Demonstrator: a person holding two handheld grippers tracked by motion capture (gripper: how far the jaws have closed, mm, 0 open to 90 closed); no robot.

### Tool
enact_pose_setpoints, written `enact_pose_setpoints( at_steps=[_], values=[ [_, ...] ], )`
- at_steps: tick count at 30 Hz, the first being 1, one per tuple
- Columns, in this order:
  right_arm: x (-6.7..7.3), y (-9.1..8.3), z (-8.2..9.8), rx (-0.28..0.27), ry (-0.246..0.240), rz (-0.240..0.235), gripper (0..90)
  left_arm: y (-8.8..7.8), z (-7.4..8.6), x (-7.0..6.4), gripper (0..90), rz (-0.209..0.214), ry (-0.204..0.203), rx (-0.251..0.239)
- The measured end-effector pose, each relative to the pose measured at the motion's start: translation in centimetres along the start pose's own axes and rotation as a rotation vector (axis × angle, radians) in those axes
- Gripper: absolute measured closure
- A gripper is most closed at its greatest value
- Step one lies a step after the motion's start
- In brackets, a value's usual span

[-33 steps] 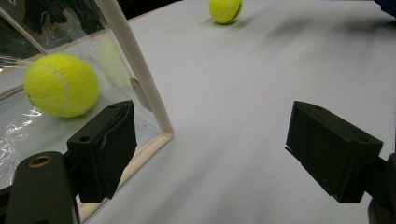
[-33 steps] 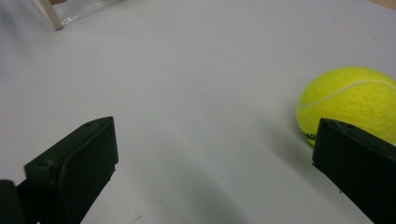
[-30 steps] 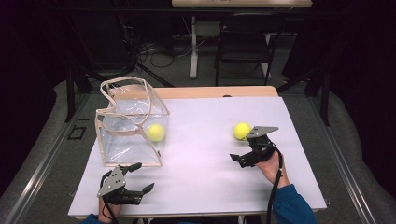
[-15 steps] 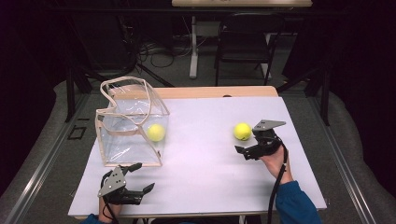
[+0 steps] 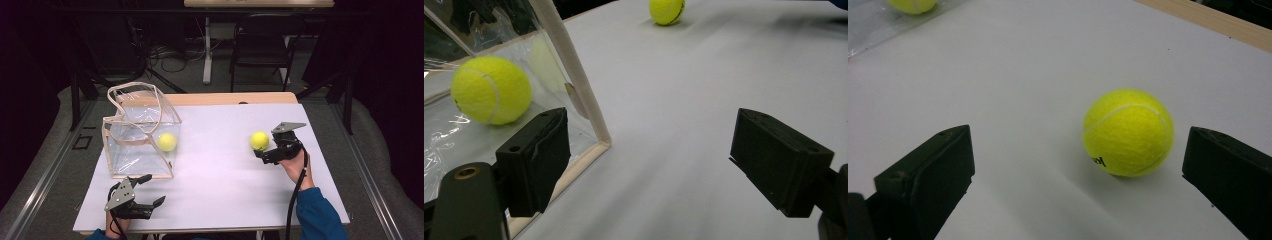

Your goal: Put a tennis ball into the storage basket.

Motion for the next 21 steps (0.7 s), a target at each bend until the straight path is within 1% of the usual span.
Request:
enact_pose_setpoints(
  at_steps=[2,6,9,14,18,21],
  values=[
    [-0.1,0.1,-0.1,0.004,-0.001,0.001,0.0,0.0,0.0,0.0,16.1,-0.003,0.001,0.001],
    [-0.4,0.4,-0.4,0.009,0.002,0.004,0.0,0.0,0.0,0.0,16.1,0.003,-0.003,-0.005],
    [-0.6,0.5,-0.6,0.017,-0.003,0.007,0.0,0.1,0.1,0.1,16.2,0.006,-0.003,0.001],
    [-0.9,0.6,-1.0,0.011,0.002,0.009,0.0,0.0,-0.1,-0.1,16.1,0.001,0.002,-0.005],
    [-1.2,0.9,-1.0,0.022,0.0,0.015,0.0,0.1,-0.1,-0.1,16.1,0.002,0.003,-0.001],
    [-1.6,1.0,-1.0,0.026,0.009,0.018,0.0,0.0,0.0,0.0,16.2,0.0,0.002,0.0]
  ],
)
Point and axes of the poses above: each handheld gripper's, and its own axes: y roughly forward along the jaws, z roughly out of its underside, x roughly to its left, the point moved 3 cm from there along y, roughly forward along the jaws, and after that the axes turned 2 degrees about z, right-handed, at the moved point
